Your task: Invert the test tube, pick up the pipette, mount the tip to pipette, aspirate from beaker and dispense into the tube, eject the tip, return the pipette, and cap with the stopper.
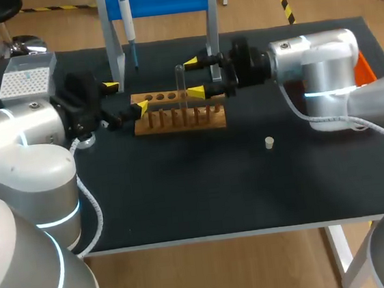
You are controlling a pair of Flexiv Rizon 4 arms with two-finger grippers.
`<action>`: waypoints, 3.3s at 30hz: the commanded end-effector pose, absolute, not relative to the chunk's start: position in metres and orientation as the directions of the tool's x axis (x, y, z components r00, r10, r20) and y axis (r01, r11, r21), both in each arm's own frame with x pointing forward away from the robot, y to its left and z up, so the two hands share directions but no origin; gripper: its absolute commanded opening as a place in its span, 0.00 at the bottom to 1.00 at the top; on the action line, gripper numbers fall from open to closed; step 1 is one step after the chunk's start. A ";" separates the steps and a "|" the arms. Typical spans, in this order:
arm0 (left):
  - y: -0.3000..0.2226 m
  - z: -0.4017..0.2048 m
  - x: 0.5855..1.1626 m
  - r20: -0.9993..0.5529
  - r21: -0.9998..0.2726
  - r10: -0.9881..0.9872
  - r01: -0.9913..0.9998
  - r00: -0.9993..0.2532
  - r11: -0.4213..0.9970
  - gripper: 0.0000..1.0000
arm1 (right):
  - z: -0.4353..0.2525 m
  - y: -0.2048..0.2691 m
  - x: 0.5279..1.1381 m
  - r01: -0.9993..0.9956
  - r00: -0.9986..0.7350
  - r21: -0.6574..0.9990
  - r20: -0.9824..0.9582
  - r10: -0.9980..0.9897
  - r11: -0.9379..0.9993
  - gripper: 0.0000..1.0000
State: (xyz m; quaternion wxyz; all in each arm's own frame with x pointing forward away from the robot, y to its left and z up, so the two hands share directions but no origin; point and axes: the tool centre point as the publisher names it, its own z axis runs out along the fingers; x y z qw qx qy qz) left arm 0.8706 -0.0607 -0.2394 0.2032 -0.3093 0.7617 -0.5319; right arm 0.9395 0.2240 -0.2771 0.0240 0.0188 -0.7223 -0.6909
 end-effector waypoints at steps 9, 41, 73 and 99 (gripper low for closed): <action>-0.061 -0.241 0.871 0.020 -0.938 -0.688 -0.251 -0.725 0.238 1.00 | -0.277 0.237 0.945 0.012 -0.989 0.999 0.018 -0.146 0.043 0.66; -0.061 -0.241 0.871 0.020 -0.938 -0.688 -0.251 -0.725 0.238 1.00 | -0.280 0.250 0.944 0.023 -0.988 0.999 0.026 -0.153 0.025 0.49; -0.061 -0.241 0.871 0.020 -0.938 -0.688 -0.251 -0.725 0.238 1.00 | -0.276 0.251 0.942 0.019 -0.989 1.000 0.022 -0.146 0.023 0.00; -0.061 -0.241 0.871 0.020 -0.938 -0.688 -0.251 -0.725 0.238 1.00 | -0.249 0.252 0.942 0.000 -0.990 1.000 0.004 -0.140 0.029 0.00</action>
